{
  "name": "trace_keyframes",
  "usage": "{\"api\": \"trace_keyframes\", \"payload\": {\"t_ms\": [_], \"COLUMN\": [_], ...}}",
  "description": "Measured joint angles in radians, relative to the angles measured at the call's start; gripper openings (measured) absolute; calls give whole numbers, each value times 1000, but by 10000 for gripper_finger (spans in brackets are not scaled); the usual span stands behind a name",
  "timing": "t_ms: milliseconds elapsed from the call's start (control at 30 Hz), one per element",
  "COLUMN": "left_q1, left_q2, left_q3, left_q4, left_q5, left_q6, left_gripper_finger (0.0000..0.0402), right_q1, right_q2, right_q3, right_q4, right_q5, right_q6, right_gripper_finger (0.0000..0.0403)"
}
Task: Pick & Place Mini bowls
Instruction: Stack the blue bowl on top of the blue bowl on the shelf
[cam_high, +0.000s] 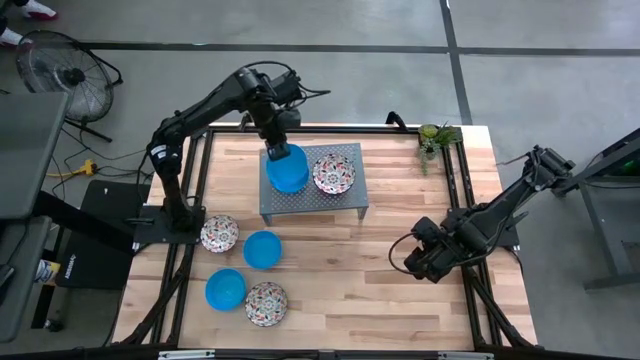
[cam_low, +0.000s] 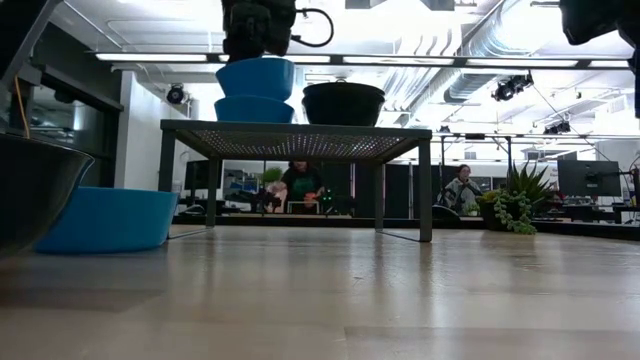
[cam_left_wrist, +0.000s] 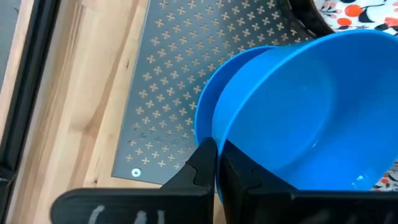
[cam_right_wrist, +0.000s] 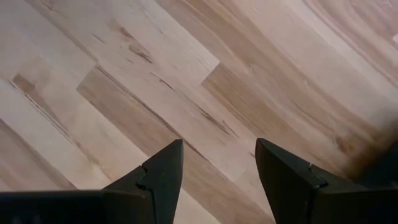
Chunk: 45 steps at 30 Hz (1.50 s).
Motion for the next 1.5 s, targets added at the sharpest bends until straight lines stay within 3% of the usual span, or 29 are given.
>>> {"api": "trace_keyframes", "payload": {"t_ms": [633,1500], "left_q1": [-31,-31], "left_q2": [59,59], "left_q3": [-1,-1], "left_q4": [0,0], "left_q5": [-70,-70], "left_q6": [-1,5], "left_gripper_finger": [0,0], "right_q1": [0,0], "right_q2": [0,0], "right_q3": [0,1], "right_q4": [24,23], "right_q5": [0,0], "right_q6": [-47,-56], "right_gripper_finger": [188,188]}}
